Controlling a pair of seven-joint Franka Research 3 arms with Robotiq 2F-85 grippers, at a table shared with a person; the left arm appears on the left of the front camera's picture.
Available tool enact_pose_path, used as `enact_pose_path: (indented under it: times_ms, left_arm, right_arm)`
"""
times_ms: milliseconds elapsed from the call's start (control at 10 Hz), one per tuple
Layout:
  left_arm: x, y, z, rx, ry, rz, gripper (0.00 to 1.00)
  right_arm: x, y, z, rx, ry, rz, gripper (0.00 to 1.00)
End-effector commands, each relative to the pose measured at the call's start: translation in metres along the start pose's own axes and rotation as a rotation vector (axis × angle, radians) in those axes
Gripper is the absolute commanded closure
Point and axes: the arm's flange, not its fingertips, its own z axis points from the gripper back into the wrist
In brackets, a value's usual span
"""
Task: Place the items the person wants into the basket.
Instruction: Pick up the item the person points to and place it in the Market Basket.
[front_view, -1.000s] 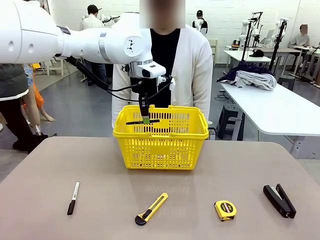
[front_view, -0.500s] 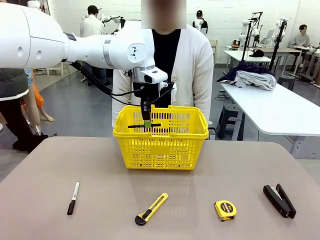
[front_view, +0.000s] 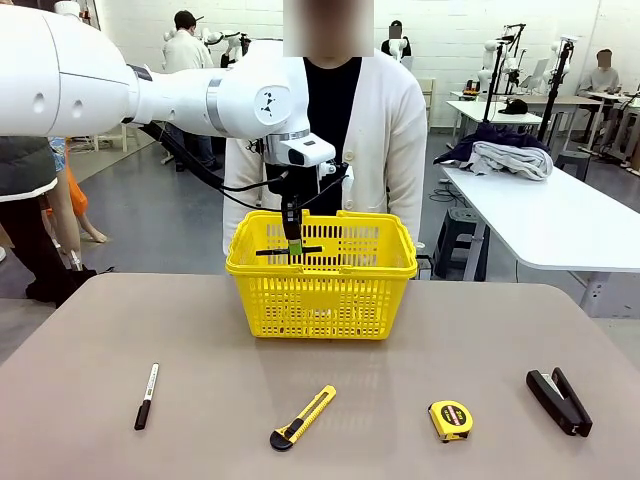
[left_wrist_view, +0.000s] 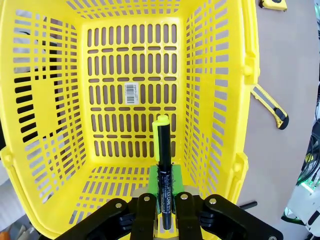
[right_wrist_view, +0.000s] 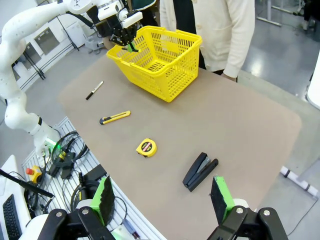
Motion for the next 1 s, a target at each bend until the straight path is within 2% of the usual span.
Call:
enact_pose_path:
  times_ms: [0,400,900]
  left_arm:
    - [0.0,0.0,0.0,0.0,0.0,0.0,0.89]
    - [0.04,0.043,-0.028,0.011,0.019,-0.054,0.89]
    - [0.05,0.076,-0.083,-0.081,0.041,-0.047,0.89]
  right_arm:
    - [0.002,-0.001,0.001,0.021,-0.023,0.014,0.0]
    - [0.002,-0.001,0.001,0.021,-0.023,0.014,0.0]
    - [0.002,-0.001,0.001,0.021,-0.023,0.014,0.0]
